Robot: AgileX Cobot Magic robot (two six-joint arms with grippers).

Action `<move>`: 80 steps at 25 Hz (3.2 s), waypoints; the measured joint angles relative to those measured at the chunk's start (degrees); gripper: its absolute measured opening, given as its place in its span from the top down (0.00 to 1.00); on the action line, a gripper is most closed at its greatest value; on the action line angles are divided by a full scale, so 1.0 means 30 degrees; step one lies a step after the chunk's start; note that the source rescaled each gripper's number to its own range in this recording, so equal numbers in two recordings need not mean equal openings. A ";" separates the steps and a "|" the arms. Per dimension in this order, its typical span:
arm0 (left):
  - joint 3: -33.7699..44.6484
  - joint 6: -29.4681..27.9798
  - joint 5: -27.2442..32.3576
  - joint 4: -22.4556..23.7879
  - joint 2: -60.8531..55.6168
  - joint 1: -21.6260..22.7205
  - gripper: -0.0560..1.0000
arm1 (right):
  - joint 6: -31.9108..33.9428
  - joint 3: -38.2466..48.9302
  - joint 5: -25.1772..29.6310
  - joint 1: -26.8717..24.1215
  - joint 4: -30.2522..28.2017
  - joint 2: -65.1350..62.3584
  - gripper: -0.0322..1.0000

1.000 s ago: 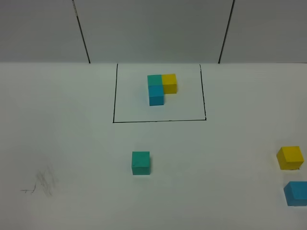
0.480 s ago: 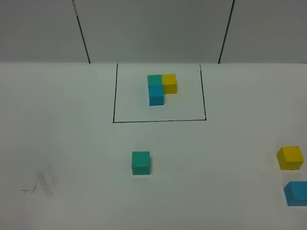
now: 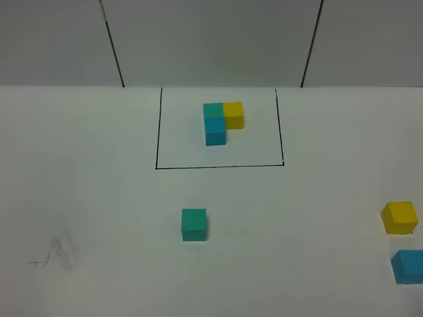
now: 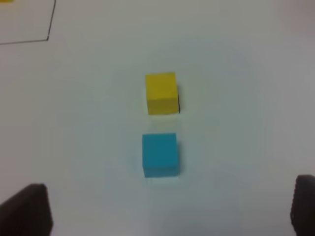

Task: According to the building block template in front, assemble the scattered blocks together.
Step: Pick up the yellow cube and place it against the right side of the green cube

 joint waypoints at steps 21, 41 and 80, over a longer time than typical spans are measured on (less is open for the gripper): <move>0.0000 0.0000 0.0000 0.0000 0.0000 0.0000 0.38 | -0.2437 -0.9617 0.0412 0.0000 -0.0021 2.0354 0.07; 0.0000 0.0000 0.0000 0.0000 0.0000 0.0000 0.38 | -0.3352 -0.9617 -0.2906 0.0000 0.0453 2.6495 0.09; 0.0000 0.0017 0.0000 0.0012 0.0000 0.0000 0.38 | -0.9848 -0.9676 -0.1112 0.4013 -0.0061 2.4063 0.77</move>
